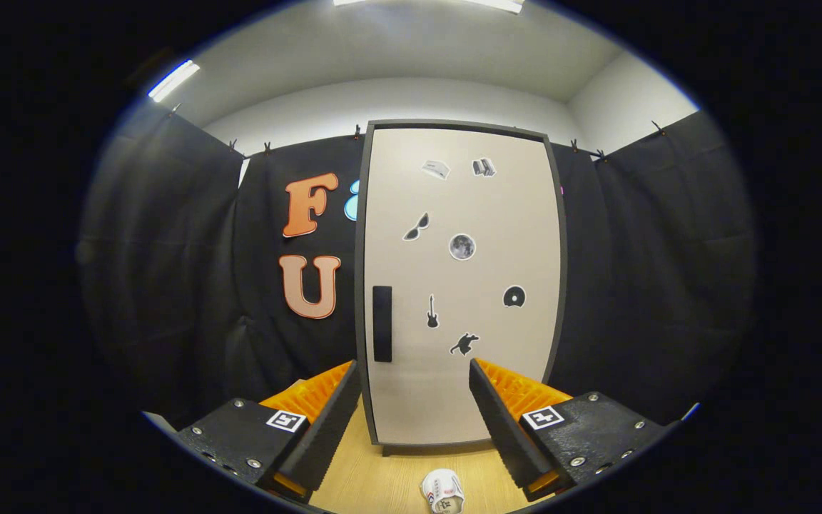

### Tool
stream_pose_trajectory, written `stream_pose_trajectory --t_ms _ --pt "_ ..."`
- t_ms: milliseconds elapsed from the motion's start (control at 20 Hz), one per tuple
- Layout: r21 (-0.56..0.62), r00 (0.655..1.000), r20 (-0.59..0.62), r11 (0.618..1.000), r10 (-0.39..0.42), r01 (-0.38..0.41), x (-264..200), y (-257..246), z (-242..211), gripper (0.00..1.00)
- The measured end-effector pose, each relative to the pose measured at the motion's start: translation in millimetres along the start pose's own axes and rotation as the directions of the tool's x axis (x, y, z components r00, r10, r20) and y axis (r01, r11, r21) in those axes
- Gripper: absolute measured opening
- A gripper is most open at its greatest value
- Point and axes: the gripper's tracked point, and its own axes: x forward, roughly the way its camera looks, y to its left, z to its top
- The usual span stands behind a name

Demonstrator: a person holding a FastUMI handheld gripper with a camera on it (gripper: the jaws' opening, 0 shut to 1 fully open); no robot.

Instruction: Open the shoe cabinet door, grab the shoes and put them into the shoe cabinet, then close the shoe cabinet door.

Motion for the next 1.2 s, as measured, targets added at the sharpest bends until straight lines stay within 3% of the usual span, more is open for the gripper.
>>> stream_pose_trajectory --t_ms 600,1050,1200 --pt "0.002 0.997 -0.012 0.997 0.072 -0.072 116.2 53.1 -10.1 0.95" --pt "-0.029 1.000 -0.017 0.999 0.024 -0.024 184.5 51.5 -21.5 0.94" --pt "-0.028 0.999 -0.033 1.000 0.009 -0.010 195.9 51.5 -27.6 0.90"
